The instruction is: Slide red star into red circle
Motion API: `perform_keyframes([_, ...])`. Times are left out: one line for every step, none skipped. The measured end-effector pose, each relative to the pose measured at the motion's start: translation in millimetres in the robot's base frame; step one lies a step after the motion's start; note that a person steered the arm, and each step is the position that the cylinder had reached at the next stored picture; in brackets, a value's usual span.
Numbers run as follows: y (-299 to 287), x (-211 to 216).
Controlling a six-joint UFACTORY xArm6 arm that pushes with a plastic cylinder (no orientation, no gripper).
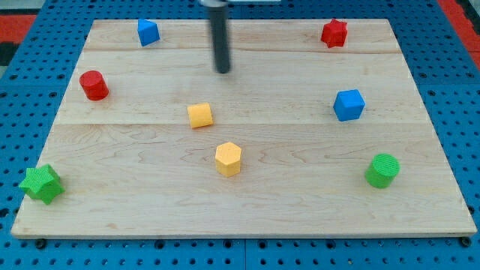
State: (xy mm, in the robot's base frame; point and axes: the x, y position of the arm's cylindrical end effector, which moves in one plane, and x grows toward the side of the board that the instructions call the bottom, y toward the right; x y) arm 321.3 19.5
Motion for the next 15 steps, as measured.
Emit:
perform_keyframes([127, -8])
perform_keyframes([230, -56])
perform_keyframes([257, -130])
perform_keyframes([193, -124])
perform_keyframes([141, -106])
perform_keyframes([154, -83])
perform_keyframes([168, -55])
perform_keyframes([128, -38])
perform_keyframes([81, -18])
perform_keyframes([62, 19])
perform_keyframes([16, 56])
perform_keyframes([-55, 63])
perform_keyframes([-129, 58])
perform_keyframes([-138, 33])
perform_keyframes([-152, 20])
